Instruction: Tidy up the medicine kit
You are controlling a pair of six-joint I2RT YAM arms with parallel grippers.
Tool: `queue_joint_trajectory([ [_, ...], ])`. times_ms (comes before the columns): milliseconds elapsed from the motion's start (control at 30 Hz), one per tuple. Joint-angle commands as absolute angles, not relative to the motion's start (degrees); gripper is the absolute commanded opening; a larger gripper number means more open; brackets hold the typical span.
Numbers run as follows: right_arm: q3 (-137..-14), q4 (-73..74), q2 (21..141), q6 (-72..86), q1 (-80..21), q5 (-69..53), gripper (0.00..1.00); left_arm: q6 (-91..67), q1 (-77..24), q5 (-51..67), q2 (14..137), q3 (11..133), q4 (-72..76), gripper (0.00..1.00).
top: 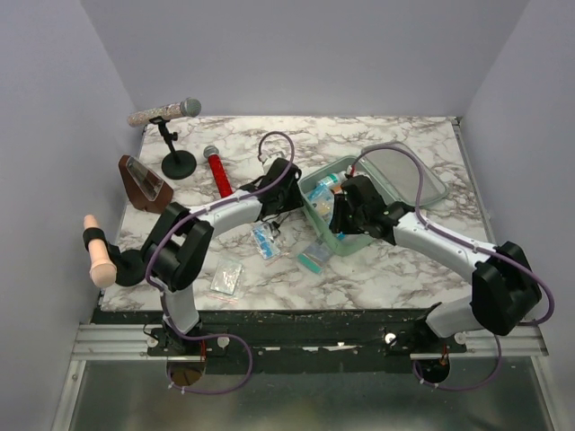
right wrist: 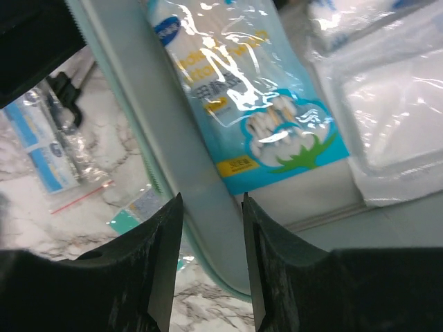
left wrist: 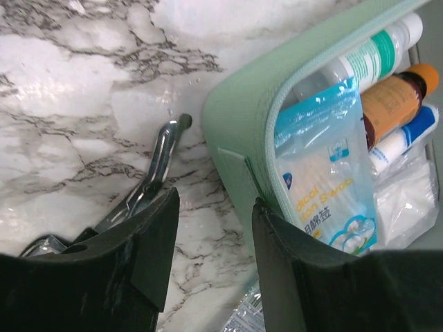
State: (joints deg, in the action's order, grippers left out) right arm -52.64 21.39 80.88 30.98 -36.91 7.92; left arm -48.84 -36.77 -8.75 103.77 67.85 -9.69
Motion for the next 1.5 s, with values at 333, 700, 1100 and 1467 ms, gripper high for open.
queue_joint_trajectory([
  [333,-61.00,20.22,88.87,34.19,-38.76,1.91,0.48,-46.32,-32.61,-3.95,108.55,77.87,-10.28,0.56],
  [700,-57.84,23.55,77.52,28.48,-37.44,15.19,0.54,-49.13,-30.32,-8.18,99.06,66.63,-8.09,0.56],
  [1100,-55.02,22.77,83.32,26.28,-36.91,14.86,0.36,-51.59,-32.34,-0.71,104.14,65.74,-4.75,0.54],
  [1467,-58.97,21.45,90.08,27.86,-38.85,8.27,0.24,-49.22,-32.52,4.30,111.44,74.26,-6.24,0.53],
])
